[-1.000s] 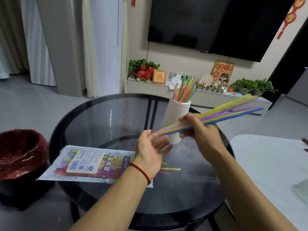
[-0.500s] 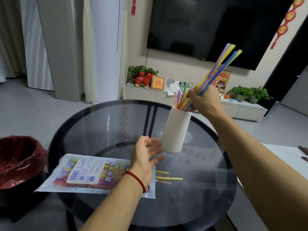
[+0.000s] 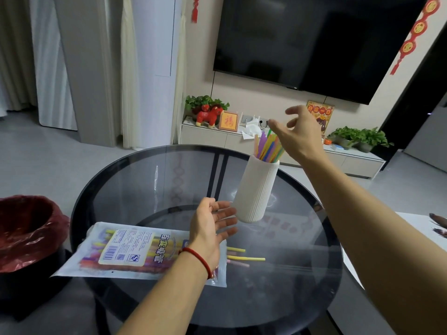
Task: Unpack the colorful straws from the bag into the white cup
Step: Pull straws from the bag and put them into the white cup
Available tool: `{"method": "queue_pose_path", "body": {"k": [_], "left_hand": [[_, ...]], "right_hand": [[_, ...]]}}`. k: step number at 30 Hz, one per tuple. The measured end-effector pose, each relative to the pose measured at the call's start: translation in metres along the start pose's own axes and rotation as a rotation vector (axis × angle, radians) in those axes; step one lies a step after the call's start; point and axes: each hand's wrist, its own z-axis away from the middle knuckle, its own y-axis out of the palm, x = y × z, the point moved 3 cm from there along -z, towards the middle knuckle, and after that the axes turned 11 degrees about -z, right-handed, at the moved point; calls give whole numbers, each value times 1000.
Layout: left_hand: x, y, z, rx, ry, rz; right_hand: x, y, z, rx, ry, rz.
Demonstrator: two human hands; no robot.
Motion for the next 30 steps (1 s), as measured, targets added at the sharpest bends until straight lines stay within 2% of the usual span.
{"method": "queue_pose_path", "body": {"k": [3, 5, 10, 15, 23, 26, 30], "left_hand": [[-1, 0, 2, -6, 5, -18], [-1, 1, 3, -4, 12, -33], [-3, 2, 4, -1, 43, -99], [-4, 2, 3, -11, 54, -127], [-4, 2, 0, -4, 104, -192], [-8, -3, -5, -19, 253, -491], [-5, -16, -3, 59, 528, -1346]], "right_hand": [[-4, 12, 10, 112, -143, 143], [-10, 21, 15, 178, -142, 200], [-9, 21, 18, 79, -203, 191], [-21, 28, 14, 232, -112, 221], [-19, 17, 20, 200, -166, 104], [-17, 5, 30, 85, -217, 22], [-23, -5, 75, -48, -388, -16]]}}
